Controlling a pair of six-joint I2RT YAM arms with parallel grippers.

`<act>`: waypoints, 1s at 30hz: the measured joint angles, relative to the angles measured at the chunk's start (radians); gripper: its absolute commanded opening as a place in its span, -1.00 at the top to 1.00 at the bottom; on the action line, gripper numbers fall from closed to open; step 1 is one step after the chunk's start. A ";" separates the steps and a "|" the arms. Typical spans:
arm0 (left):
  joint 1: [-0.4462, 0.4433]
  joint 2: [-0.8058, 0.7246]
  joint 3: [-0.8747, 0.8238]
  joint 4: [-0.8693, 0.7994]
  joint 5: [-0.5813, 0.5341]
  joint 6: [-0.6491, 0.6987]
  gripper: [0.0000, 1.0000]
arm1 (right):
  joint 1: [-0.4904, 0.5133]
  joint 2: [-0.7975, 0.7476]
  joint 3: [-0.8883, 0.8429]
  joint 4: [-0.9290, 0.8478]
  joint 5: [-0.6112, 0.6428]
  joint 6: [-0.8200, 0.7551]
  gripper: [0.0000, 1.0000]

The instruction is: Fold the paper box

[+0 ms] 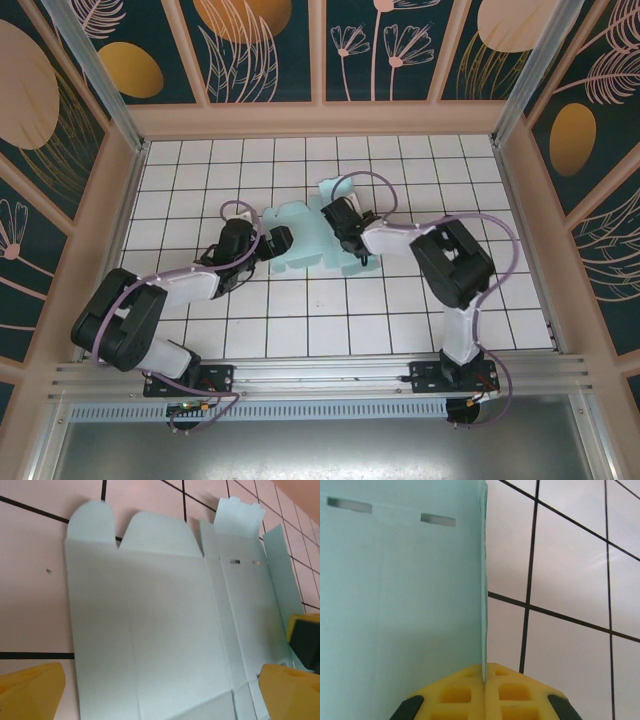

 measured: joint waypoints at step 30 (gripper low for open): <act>0.012 0.376 0.957 -0.470 0.318 0.418 -0.76 | -0.048 -0.257 -0.287 0.460 -0.491 -0.123 1.00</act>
